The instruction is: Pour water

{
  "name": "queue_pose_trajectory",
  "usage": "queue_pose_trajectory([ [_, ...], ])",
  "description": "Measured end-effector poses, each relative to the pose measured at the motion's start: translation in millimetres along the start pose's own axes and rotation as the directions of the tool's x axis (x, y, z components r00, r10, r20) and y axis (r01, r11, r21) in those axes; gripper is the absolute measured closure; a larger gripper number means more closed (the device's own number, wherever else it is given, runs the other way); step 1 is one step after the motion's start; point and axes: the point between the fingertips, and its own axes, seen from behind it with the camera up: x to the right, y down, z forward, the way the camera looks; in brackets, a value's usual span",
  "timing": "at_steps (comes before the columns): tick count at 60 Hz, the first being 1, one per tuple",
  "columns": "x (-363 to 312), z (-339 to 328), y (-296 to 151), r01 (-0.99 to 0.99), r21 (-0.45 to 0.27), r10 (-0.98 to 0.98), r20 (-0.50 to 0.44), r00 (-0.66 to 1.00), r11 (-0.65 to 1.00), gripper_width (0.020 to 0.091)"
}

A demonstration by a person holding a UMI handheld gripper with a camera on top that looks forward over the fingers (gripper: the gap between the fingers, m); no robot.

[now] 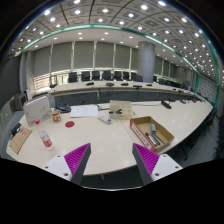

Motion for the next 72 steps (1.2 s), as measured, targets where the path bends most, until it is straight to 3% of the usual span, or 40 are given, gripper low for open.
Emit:
queue_pose_trajectory([
  [19, -67.7, 22.7, 23.7, 0.036, -0.030, -0.032, 0.121, 0.992, 0.999, 0.0245],
  [42, -295.6, 65.3, 78.3, 0.149, -0.033, -0.127, 0.365, 0.922, 0.988, 0.0243],
  [50, -364.0, 113.8, 81.3, 0.134, 0.023, -0.134, 0.356, 0.925, 0.991, 0.0241],
  [64, -423.0, 218.2, 73.7, 0.097, 0.084, -0.116, 0.269, 0.956, 0.992, 0.0249],
  [68, -433.0, 236.2, 70.9, 0.099, 0.110, -0.124, 0.247, 0.961, 0.989, 0.0300],
  [72, -442.6, 252.1, 71.4, 0.102, 0.128, -0.130, 0.235, 0.963, 0.987, 0.0447],
])
